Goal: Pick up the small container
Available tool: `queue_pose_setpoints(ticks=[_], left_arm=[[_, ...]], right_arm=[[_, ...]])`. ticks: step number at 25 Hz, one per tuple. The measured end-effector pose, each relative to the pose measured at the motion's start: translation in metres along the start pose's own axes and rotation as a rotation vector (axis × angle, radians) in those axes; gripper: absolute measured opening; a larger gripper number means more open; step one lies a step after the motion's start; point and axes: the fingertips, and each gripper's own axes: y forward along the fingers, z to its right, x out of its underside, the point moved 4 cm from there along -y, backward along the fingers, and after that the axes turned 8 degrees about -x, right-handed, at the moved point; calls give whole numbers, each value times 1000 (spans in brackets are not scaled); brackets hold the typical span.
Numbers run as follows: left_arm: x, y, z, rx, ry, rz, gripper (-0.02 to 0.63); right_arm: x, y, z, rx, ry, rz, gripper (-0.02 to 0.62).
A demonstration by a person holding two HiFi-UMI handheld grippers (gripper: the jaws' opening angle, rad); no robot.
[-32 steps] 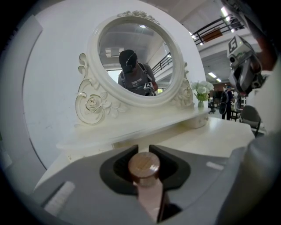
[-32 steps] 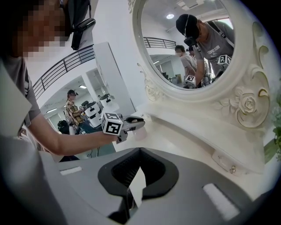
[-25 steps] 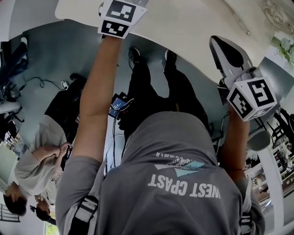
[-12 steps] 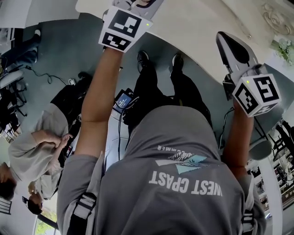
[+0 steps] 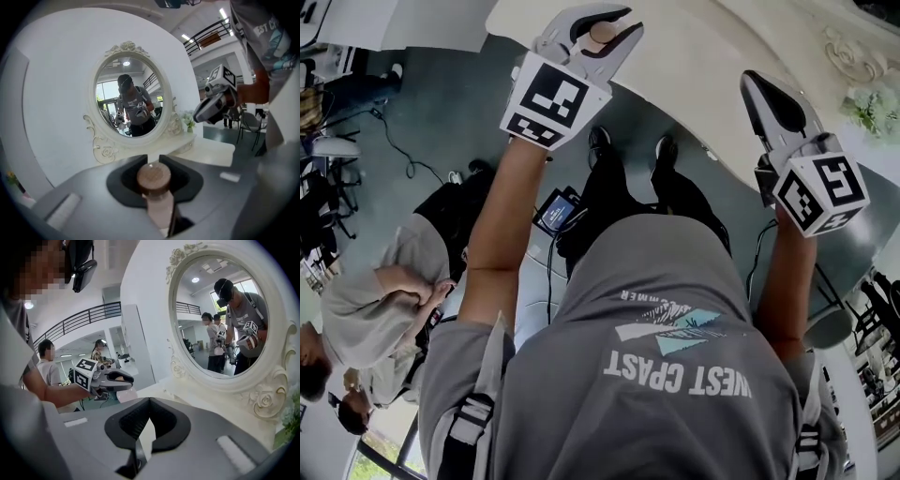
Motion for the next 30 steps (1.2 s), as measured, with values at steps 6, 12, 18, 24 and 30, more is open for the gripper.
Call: queue_pose_setpoints(ticks=[6,12,18,24,30], left_arm=[[-32,-33,12,-1,30,20,77],[-57,-51,28,0,55,35,77],[-78,-85,42,6,79,53,77],[-90,-106,51,7,108,59,77],[-95,-115,59,10,110,52,77]], right_arm=[[-20,-18,-11,-3,-39,35,2],[-30,-38,-10,-6,-74,65,2],[-35,-55,-23,0,-88,78,2],[-45,-61,-35,-7,-113,102,2],[-52,-64,-39,-21,-135,113,2]])
